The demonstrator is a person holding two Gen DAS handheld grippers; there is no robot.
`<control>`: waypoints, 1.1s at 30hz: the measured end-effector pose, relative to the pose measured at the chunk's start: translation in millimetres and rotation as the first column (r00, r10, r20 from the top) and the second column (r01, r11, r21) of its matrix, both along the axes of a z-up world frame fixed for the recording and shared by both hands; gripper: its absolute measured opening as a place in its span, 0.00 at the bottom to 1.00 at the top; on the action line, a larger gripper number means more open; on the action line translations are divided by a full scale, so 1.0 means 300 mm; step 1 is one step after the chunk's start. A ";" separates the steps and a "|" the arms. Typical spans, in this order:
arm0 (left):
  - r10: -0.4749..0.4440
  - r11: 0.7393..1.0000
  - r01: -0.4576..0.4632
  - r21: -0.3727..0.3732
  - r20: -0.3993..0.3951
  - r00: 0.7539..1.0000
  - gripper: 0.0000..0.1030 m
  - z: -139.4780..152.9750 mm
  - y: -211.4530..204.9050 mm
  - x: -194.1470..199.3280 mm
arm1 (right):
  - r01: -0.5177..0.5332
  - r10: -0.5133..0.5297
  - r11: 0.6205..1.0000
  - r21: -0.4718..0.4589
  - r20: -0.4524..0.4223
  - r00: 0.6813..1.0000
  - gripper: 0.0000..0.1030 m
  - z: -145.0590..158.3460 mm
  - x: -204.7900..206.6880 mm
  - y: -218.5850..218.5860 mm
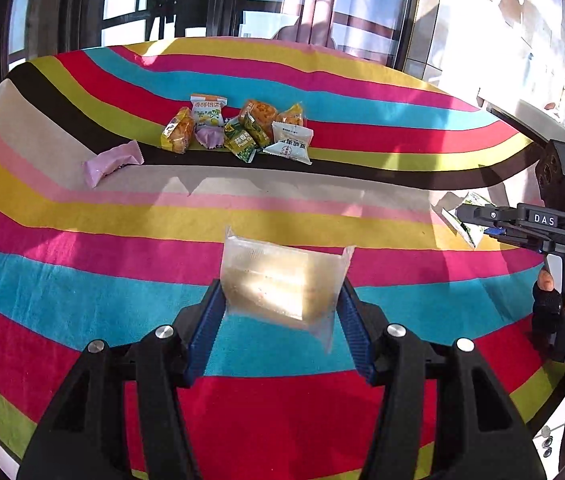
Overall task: Organize snacks
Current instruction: 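Carry both held snacks toward the white box beside the table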
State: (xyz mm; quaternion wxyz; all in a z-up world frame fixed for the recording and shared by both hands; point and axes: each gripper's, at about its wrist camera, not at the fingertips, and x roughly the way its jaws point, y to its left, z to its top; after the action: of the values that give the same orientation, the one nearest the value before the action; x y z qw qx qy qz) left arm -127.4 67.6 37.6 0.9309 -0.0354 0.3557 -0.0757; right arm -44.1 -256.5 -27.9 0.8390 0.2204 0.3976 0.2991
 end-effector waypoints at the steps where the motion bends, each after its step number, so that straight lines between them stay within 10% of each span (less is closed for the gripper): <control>1: 0.004 1.000 -0.004 -0.006 -0.004 1.000 0.55 -0.003 0.014 -0.015 | -0.013 0.013 1.000 0.017 0.005 1.000 0.32 0.007 -0.027 0.008; 33: 0.245 0.964 -0.242 -0.112 0.005 0.970 0.55 -0.023 0.368 -0.467 | -0.367 0.370 0.928 -0.061 0.029 0.929 0.32 0.052 -0.381 0.508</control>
State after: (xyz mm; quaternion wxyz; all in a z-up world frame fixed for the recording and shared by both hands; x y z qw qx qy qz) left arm -267.6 178.2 30.6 0.9330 -0.1298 0.3350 0.0194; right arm -158.4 -104.1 -12.4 0.7812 0.1131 0.4232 0.4447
